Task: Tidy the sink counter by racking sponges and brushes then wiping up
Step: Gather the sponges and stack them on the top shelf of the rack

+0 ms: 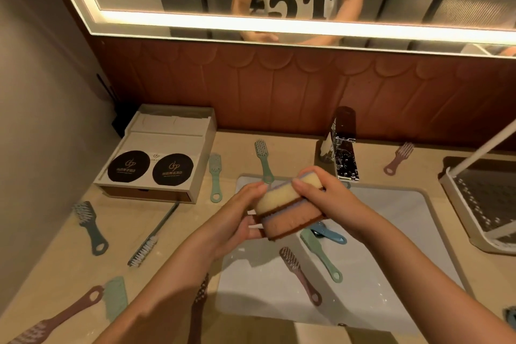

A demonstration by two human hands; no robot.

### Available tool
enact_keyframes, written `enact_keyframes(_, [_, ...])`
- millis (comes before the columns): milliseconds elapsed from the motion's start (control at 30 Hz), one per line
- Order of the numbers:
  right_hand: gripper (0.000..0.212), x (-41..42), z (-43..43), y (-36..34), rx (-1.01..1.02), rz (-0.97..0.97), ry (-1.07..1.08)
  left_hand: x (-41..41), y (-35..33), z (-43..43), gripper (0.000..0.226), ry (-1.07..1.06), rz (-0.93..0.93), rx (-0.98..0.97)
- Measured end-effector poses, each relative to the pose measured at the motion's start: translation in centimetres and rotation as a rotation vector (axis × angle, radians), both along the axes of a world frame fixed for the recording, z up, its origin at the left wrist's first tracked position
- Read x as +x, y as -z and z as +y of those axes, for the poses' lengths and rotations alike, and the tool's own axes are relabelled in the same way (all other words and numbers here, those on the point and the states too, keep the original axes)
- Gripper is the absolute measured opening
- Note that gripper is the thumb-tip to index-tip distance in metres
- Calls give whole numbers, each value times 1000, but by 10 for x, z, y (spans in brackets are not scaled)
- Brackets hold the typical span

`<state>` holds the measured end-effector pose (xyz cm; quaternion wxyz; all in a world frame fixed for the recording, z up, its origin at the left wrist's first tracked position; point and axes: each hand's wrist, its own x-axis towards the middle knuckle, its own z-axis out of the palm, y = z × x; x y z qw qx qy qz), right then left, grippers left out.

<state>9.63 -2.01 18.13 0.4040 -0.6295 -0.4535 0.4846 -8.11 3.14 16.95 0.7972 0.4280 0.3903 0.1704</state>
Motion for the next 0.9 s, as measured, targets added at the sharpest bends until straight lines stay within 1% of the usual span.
enact_keyframes(100, [26,-1,0,8,-12,2,133,10,10,-11,56,-102,2,72])
enact_keyframes(200, [25,-15,-3,17,20,51,200,27,13,-18,58,-219,94,137])
enact_keyframes(267, [28,-21,-6,21,27,83,256,39,16,-23,50,-284,164,197])
enact_keyframes(333, [25,-20,-8,21,45,56,310,50,18,-30,40,-341,198,240])
enact_keyframes(400, [18,-16,-10,20,64,-21,328,60,19,-33,34,-373,238,304])
enact_keyframes(467, [19,-14,-16,21,77,-78,345,68,18,-35,32,-355,328,437])
enact_keyframes(567, [28,-9,-26,27,65,-92,406,79,12,-38,32,-242,473,629])
enact_keyframes(667, [41,-2,-32,28,59,-137,441,92,11,-45,45,-139,540,775])
enact_keyframes(800, [49,11,-40,23,97,10,511,111,8,-50,48,-70,553,927])
enact_keyframes(900, [51,24,-45,23,70,53,545,125,6,-55,50,-15,573,1048])
